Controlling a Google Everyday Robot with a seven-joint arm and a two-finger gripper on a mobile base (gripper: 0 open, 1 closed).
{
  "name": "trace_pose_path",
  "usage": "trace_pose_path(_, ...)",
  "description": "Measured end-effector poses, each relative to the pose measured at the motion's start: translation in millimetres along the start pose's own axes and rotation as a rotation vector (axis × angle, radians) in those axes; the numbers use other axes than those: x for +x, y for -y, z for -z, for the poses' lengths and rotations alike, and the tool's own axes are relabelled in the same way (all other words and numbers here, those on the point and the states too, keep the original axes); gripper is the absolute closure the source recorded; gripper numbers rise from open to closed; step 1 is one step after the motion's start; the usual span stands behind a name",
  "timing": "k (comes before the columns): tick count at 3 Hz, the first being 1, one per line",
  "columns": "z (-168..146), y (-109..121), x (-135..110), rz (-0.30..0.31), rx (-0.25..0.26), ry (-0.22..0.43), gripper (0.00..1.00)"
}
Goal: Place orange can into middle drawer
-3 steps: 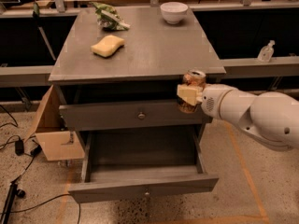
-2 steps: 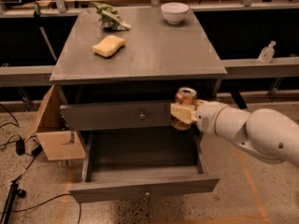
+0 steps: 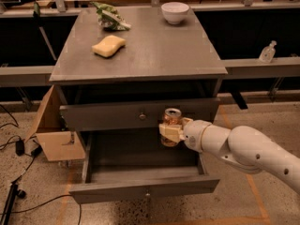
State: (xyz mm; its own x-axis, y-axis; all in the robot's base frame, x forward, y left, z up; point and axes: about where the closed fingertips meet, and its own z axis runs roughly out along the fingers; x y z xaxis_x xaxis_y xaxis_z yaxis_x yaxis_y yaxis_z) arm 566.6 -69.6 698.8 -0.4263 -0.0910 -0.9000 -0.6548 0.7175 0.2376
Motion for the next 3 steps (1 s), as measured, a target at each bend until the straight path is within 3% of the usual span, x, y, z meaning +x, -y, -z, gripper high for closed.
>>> trace_pose_path(1, -4, -3, 2, -0.009, -0.024, 0.029, 1.0)
trace_pose_path(2, -26, -10, 17, 0.005, -0.128, 0.087, 1.0)
trace_pose_path(3, -85, -12, 64, 0.105, -0.348, 0.128, 1.0)
